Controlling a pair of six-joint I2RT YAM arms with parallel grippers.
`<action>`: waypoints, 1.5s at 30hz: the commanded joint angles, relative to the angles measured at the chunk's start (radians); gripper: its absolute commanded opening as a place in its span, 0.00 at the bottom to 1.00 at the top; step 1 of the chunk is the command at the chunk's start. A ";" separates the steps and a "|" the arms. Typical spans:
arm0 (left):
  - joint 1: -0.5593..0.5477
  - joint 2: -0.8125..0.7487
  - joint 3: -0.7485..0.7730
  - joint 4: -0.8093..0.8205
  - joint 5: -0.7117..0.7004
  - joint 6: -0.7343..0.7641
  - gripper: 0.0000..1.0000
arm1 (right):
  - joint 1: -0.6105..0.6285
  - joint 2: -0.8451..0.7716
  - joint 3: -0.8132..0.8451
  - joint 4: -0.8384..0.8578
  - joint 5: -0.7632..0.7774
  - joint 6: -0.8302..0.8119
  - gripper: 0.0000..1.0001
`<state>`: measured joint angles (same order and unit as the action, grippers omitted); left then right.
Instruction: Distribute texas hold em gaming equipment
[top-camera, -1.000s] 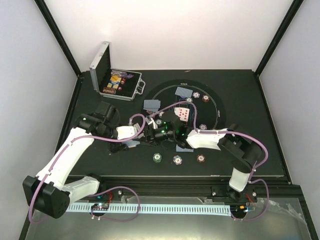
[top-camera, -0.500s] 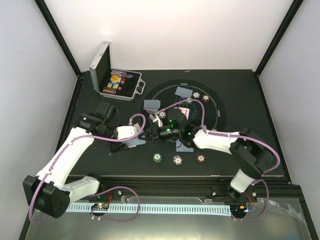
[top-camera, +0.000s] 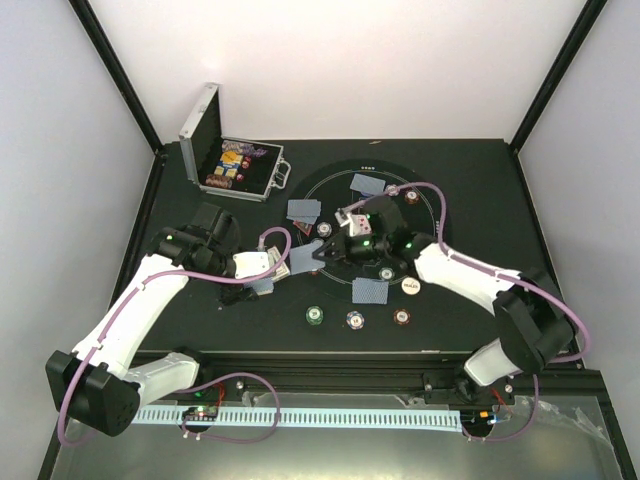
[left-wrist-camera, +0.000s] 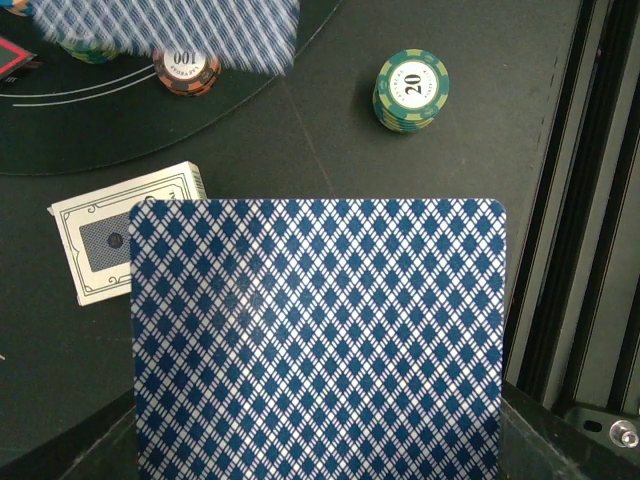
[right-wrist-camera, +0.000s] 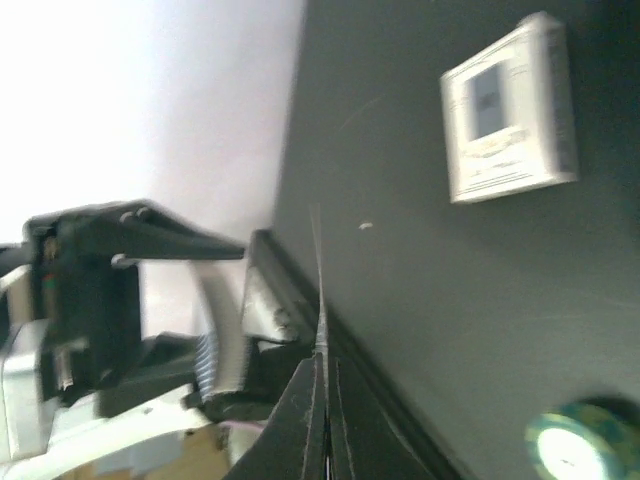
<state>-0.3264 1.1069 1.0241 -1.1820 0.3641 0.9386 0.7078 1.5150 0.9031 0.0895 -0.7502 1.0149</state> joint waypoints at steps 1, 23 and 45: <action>0.006 -0.001 0.021 -0.002 0.021 0.006 0.01 | -0.099 -0.027 0.146 -0.461 0.192 -0.332 0.01; 0.006 -0.001 0.015 0.000 -0.013 -0.006 0.02 | -0.043 0.320 0.116 0.033 1.516 -1.658 0.01; 0.006 0.002 0.039 -0.006 0.004 -0.004 0.01 | -0.025 0.276 0.099 -0.236 1.320 -1.480 0.60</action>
<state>-0.3264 1.1084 1.0241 -1.1820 0.3553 0.9382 0.6796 1.8549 1.0126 -0.1131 0.5842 -0.5026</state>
